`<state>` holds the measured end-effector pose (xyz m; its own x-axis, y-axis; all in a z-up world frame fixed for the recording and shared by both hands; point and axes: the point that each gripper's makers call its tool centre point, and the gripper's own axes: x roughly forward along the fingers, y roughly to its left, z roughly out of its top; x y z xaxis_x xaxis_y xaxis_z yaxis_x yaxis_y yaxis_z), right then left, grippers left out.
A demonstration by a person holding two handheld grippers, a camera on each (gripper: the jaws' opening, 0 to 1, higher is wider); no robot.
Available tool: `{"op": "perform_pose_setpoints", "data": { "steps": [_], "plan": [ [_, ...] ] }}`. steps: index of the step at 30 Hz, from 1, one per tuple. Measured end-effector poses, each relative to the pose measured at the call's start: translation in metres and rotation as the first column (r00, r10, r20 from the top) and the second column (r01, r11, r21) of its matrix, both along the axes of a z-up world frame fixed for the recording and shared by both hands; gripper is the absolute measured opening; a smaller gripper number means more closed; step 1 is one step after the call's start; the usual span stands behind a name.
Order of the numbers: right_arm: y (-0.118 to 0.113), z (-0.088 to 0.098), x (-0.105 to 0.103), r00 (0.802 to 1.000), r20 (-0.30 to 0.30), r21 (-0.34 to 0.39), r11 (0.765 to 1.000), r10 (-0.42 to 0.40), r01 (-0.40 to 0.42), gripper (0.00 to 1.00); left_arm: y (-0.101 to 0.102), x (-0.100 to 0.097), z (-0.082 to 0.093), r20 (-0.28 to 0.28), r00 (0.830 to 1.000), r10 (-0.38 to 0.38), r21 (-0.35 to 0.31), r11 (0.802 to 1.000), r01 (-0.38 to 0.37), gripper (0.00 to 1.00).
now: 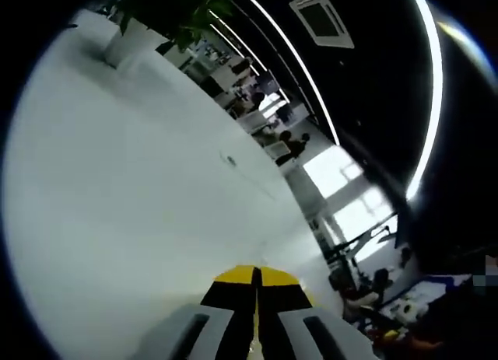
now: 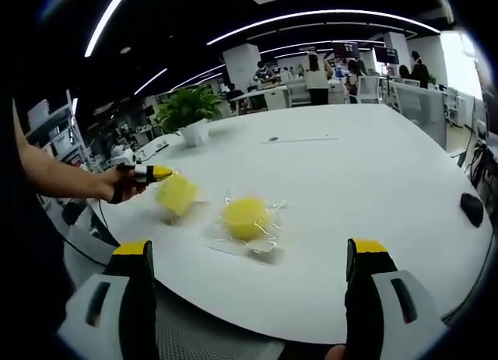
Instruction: Compare the silicone blocks by pressing each to a similar depth, holding the contact briefly, and releasing to observe deformation and rebound differences across the visible hardness samples.
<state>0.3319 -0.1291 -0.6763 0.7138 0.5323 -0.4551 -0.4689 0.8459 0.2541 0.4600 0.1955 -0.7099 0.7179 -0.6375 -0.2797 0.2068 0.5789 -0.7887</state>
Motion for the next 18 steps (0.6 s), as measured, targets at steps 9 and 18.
{"op": "perform_pose_setpoints", "data": {
  "steps": [9,18],
  "plan": [
    [0.004,0.005,0.004,1.000,0.017,0.016,1.000,0.015,-0.016,0.97,-0.005,0.000,0.030,0.088,0.995,-0.046,0.085,0.996,0.039,0.00],
    [0.008,0.010,0.009,0.999,0.030,0.027,0.999,0.036,-0.037,0.97,0.002,0.003,0.063,0.175,0.984,-0.039,0.126,0.992,0.017,0.00]
  ]
}}
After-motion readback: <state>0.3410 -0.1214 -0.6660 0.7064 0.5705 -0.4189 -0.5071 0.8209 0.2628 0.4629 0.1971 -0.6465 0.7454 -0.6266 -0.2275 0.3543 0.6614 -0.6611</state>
